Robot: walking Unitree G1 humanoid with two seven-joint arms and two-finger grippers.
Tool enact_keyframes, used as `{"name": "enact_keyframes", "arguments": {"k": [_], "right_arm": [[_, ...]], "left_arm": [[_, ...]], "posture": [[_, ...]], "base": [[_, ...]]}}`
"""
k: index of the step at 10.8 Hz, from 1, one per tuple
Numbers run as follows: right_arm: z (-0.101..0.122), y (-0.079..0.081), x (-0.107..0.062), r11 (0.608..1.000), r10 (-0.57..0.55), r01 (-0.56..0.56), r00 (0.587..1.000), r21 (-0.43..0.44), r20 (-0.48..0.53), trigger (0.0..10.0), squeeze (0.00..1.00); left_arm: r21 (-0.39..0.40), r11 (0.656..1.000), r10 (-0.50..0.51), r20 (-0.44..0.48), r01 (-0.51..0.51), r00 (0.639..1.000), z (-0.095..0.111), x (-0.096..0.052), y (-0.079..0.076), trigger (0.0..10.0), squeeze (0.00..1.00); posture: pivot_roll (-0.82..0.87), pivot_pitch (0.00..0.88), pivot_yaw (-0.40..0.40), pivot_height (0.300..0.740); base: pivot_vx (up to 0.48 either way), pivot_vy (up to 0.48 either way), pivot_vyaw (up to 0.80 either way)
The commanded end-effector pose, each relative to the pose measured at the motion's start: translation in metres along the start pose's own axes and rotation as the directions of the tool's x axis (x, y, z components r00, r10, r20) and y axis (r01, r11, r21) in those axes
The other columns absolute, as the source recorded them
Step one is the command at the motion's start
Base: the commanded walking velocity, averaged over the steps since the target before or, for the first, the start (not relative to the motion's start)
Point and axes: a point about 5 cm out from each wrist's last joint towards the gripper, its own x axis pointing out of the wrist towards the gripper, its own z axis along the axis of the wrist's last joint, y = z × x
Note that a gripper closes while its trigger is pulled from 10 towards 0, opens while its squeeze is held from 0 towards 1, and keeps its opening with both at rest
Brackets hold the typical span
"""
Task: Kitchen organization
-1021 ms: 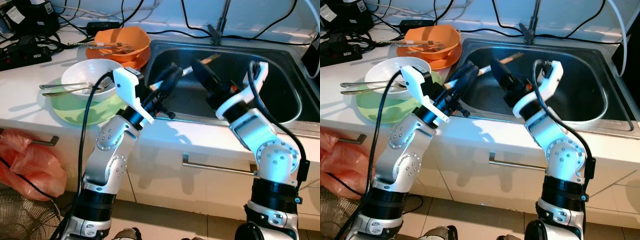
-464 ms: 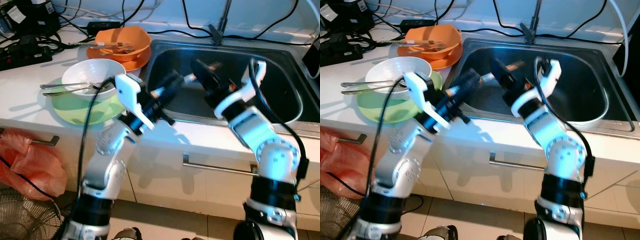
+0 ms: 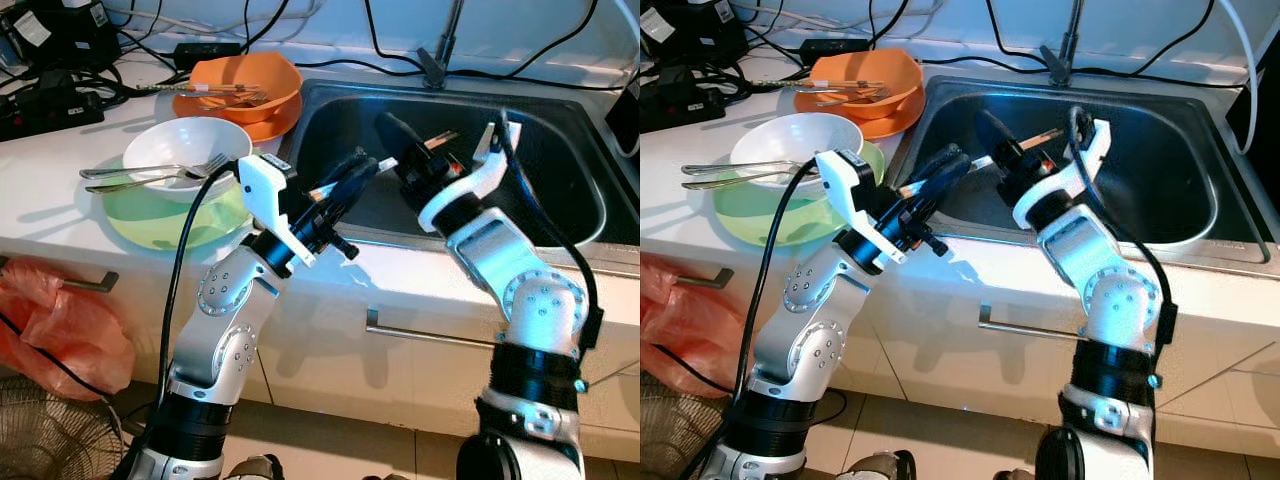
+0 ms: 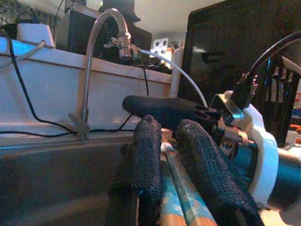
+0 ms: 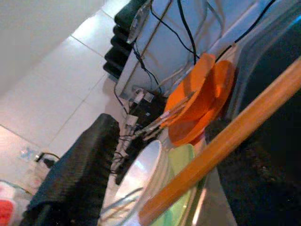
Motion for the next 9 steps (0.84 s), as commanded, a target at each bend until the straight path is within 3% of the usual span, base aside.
{"name": "enact_keyframes", "arguments": {"k": [1, 9], "right_arm": [[0.002, 0.000, 0.000, 1.000, -0.005, 0.005, 1.000, 0.028, 0.006, 0.0, 0.00], [0.008, -0.015, -0.002, 0.990, -0.118, 0.115, 0.992, 0.077, 0.041, 0.0, 0.00]], "left_arm": [[0.005, 1.000, -0.011, -0.003, 0.011, 1.000, 0.001, -0.001, -0.002, 0.0, 0.00], [0.049, 0.999, 0.023, -0.016, -0.022, 1.000, 0.001, -0.004, 0.007, 0.0, 0.00]], "posture": [[0.02, 0.116, 0.003, 0.740], [0.02, 0.106, 0.007, 0.740]], "base": [[0.000, 0.000, 0.00], [0.000, 0.000, 0.00]]}}
